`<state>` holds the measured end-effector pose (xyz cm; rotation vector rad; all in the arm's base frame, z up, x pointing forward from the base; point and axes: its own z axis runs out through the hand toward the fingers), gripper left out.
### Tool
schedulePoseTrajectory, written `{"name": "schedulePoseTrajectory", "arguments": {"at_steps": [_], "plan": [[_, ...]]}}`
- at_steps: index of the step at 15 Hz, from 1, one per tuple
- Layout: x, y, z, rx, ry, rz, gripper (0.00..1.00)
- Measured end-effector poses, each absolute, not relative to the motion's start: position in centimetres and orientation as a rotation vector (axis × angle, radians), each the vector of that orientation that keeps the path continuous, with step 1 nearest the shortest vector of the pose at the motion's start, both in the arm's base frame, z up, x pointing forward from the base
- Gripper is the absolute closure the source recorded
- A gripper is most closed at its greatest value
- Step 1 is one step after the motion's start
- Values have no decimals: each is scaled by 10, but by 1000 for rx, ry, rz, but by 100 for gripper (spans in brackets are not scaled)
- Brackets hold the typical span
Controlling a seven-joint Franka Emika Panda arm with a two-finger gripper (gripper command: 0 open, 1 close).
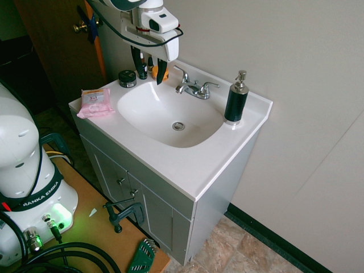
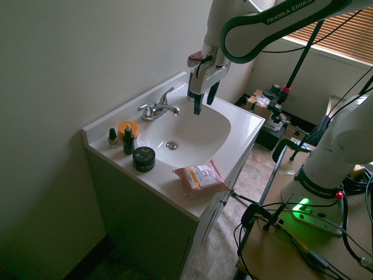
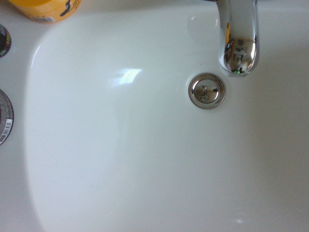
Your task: Sanitize yourself
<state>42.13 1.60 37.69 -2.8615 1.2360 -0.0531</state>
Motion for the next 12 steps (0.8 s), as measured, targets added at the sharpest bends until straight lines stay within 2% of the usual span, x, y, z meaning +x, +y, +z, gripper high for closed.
{"name": "schedulePoseTrajectory", "arguments": {"at_steps": [4,7,8,12], "plan": [[425,15,377,-2846,1253,-55,0],[465,-16,405,-2770,1339,-146,0],[484,-35,416,-2738,1381,-171,100],[545,-93,445,-2647,1503,-207,100]]}}
